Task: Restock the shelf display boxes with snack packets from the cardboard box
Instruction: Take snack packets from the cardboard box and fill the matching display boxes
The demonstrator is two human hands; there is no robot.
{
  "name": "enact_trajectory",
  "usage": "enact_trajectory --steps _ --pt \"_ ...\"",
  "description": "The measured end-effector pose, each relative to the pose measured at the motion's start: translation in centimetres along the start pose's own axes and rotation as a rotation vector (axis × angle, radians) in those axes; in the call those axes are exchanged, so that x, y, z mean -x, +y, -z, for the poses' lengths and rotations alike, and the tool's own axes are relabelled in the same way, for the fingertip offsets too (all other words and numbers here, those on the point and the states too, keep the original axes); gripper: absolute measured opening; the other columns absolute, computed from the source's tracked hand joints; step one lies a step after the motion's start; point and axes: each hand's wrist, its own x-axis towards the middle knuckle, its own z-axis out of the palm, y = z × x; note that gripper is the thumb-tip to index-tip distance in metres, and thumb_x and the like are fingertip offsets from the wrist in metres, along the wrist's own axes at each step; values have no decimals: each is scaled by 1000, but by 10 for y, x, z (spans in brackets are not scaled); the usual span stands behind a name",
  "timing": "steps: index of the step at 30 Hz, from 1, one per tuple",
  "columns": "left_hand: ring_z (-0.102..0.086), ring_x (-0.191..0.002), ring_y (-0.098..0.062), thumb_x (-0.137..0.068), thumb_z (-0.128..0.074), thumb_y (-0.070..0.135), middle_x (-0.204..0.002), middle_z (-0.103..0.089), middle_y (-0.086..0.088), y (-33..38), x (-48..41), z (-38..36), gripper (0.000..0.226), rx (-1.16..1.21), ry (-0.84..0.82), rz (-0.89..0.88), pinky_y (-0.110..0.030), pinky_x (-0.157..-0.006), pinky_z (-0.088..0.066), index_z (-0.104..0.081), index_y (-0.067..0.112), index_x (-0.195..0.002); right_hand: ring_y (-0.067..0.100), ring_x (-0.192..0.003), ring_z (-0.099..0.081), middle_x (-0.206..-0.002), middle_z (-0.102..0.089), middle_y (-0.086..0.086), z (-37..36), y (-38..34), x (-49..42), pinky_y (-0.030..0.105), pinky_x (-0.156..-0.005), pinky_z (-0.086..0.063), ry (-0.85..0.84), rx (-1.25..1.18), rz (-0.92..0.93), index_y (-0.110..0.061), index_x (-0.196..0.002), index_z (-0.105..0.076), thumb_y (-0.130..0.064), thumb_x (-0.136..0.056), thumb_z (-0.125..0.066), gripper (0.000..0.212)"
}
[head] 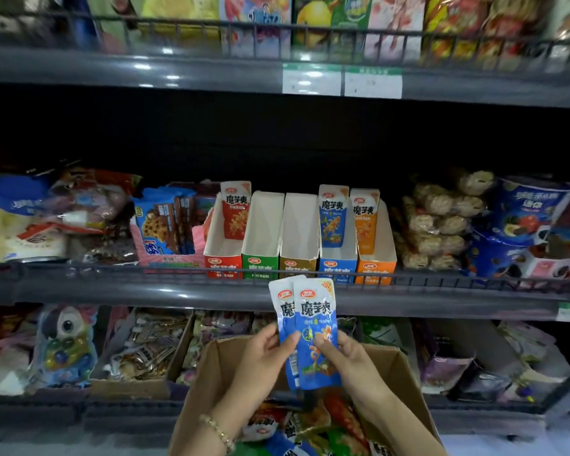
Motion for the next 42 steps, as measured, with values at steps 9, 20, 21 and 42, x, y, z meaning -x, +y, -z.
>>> enact_trajectory --steps 9,20,21,42 --pt "-69 -82 -3 -94 -48 1 -103 -70 -4 37 -1 -11 19 99 135 -195 -15 -66 -53 -57 6 -110 28 -87 -71 -97 -74 11 -16 -44 8 40 -74 -59 181 11 228 -6 -108 -62 -15 -91 -56 20" --pt "-69 -97 -19 -80 -61 45 -108 -72 0 76 -6 -5 48 50 -117 88 -35 -84 -56 -55 24 -122 21 -94 -70 -106 -71 12 -41 -62 13 27 -73 -57 -79 -22 172 -12 -116 -56 -15 -96 -46 23" --pt "-70 -95 -17 -87 -54 43 -104 -73 1 77 -5 -4 38 22 -137 86 -32 -82 -56 -58 24 -119 19 -93 -70 -105 -72 10 -40 -60 12 26 -71 -57 -64 31 192 -13 -114 -56 -15 -95 -47 21" --pt "-71 -87 -13 -79 -63 37 -95 -74 5 89 -25 2 31 -232 -223 -124 -26 -69 -56 -58 19 -105 15 -97 -69 -107 -70 3 -2 -132 -30 27 -71 -58 -58 374 420 -29 -119 -56 -4 -82 -66 46"
